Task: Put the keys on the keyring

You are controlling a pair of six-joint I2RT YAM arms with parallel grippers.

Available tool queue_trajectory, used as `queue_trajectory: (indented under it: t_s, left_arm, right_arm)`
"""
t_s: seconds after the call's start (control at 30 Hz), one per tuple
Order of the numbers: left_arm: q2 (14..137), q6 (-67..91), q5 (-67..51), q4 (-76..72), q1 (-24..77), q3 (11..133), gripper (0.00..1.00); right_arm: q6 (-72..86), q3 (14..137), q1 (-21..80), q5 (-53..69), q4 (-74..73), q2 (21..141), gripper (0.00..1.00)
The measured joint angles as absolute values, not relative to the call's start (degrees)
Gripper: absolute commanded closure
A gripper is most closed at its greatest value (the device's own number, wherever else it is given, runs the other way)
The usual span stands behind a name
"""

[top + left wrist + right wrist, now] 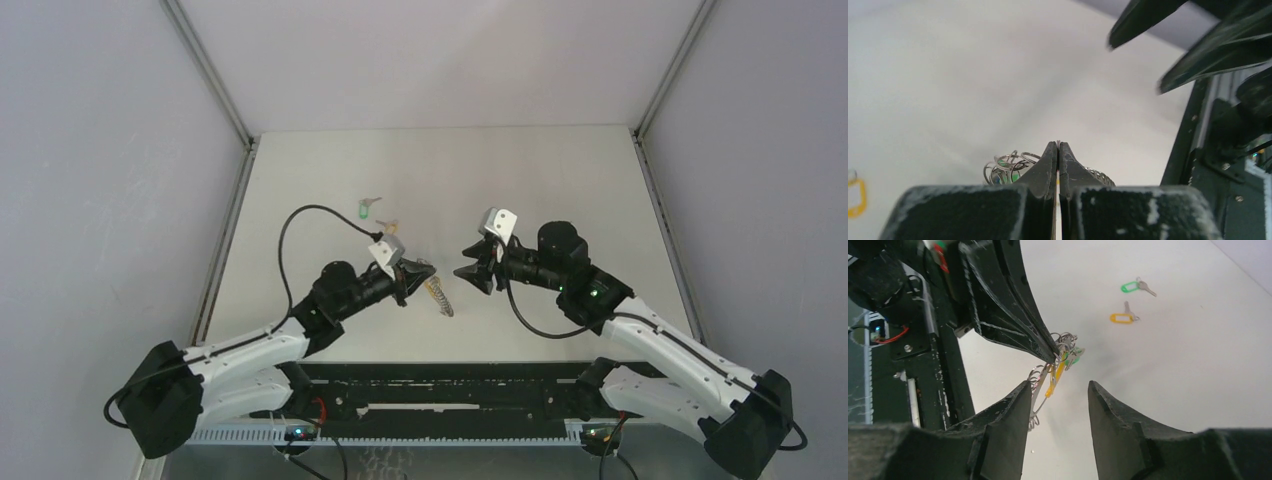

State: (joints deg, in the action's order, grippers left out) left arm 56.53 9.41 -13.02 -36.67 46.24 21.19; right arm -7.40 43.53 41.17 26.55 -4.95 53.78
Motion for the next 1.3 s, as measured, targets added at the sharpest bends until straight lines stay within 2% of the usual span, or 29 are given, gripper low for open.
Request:
queue_trajectory:
  t_s: [0.33,0.6,0.87,1.1,1.17,1.2,1.23,1.27,1.3]
  left_arm:
    - [72.9,8.8,-8.9,-23.5,46.3,34.0,0.99]
    - [90.0,8.9,-8.7,-21.8,46.2,45.8,0.91]
    - [103.0,9.5,-8.7,-21.9,46.2,54.8,0.65]
    - [100.9,10.6,-7.5,-21.5,44.9,54.7,0.51]
    - [97.0,11.2,-6.3,-21.5,44.0,53.9,0.41]
    - [94.8,11.5,-5.7,-21.5,43.5,53.2,0.37]
    - [91.7,11.9,-4.9,-21.6,42.9,52.1,0.34]
    - [88.2,12.6,-3.9,-21.4,42.1,51.0,0.30]
    - [85.4,13.0,-3.1,-21.1,41.5,50.2,0.29]
  right_arm:
    - [-5.2,42.0,40.5,14.1,-8.4,45.3,0.45]
    - [-2.5,41.0,39.7,3.7,-12.5,38.6,0.38]
    - [-0.6,39.7,38.2,-2.8,-15.4,33.8,0.36]
    - [0.7,39.7,37.0,-6.0,-17.6,31.5,0.32]
    - [1.2,39.7,36.6,-6.5,-17.9,31.2,0.30]
    - [1.5,39.7,36.4,-6.8,-18.0,31.0,0.28]
    - [1.7,39.7,36.2,-7.2,-18.2,30.7,0.18]
    - [2.0,39.7,35.9,-7.5,-18.4,30.5,0.03]
    - [2.5,39.7,35.6,-7.9,-18.7,30.1,0.01]
